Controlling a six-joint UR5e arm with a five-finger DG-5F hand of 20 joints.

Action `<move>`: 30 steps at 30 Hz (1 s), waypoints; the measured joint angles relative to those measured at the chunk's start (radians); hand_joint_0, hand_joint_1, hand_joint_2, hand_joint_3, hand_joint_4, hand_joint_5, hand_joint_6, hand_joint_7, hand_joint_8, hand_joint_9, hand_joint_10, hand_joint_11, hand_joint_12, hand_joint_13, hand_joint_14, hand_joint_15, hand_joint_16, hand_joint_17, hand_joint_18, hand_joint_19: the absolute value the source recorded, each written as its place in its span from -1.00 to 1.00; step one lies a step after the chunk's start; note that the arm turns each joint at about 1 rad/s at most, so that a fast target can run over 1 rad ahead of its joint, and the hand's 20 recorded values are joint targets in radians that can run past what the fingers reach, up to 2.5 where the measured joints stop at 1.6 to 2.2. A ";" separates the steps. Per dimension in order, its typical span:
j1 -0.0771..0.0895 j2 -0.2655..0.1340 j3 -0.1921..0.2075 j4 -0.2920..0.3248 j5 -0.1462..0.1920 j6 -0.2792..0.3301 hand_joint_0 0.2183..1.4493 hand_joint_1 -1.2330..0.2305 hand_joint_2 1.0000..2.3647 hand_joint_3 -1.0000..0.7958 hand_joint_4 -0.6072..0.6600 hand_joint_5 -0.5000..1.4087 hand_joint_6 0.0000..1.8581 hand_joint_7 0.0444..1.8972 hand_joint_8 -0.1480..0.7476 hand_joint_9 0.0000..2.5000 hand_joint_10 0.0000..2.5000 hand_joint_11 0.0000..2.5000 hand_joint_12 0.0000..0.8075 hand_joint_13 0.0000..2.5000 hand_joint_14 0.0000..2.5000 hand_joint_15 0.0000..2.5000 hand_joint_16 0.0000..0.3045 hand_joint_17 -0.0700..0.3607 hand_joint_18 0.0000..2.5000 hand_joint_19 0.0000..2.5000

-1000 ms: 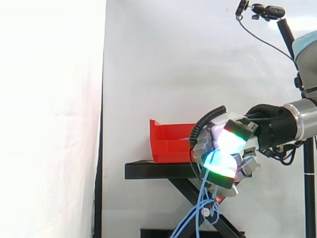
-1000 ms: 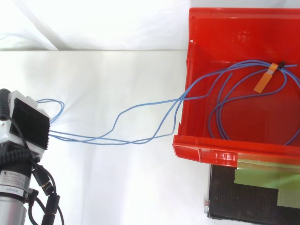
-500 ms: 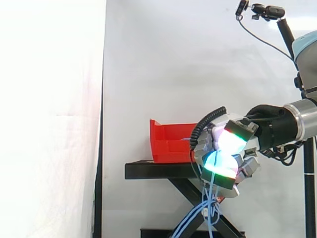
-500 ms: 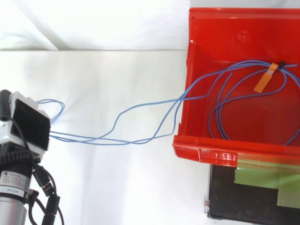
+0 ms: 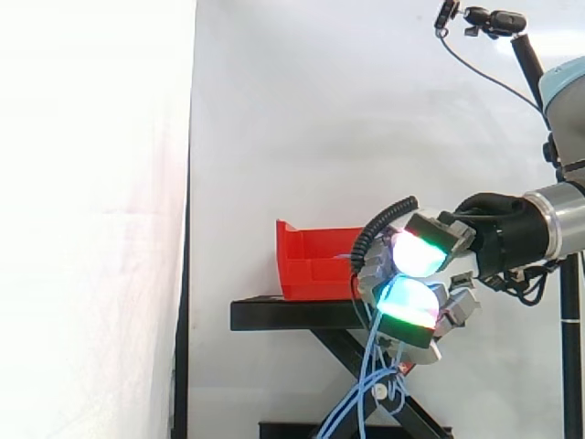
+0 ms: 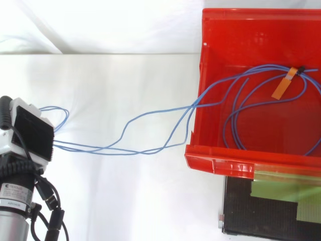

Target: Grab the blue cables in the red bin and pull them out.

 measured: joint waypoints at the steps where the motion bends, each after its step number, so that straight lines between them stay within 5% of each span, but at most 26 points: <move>1: 0.000 0.000 0.000 0.000 0.000 0.000 -0.27 -0.39 -1.00 -1.00 0.34 0.65 -0.99 -0.26 -0.46 0.12 -0.98 0.59 0.12 0.36 -0.96 0.29 -0.67 -0.14 -0.18 -0.14; 30: 0.000 -0.001 0.000 0.000 0.001 0.000 -0.25 -0.47 -1.00 -1.00 0.37 0.79 -0.99 -0.25 -0.50 0.17 -0.98 0.47 0.07 0.38 -0.99 0.31 -0.68 -0.16 -0.17 -0.15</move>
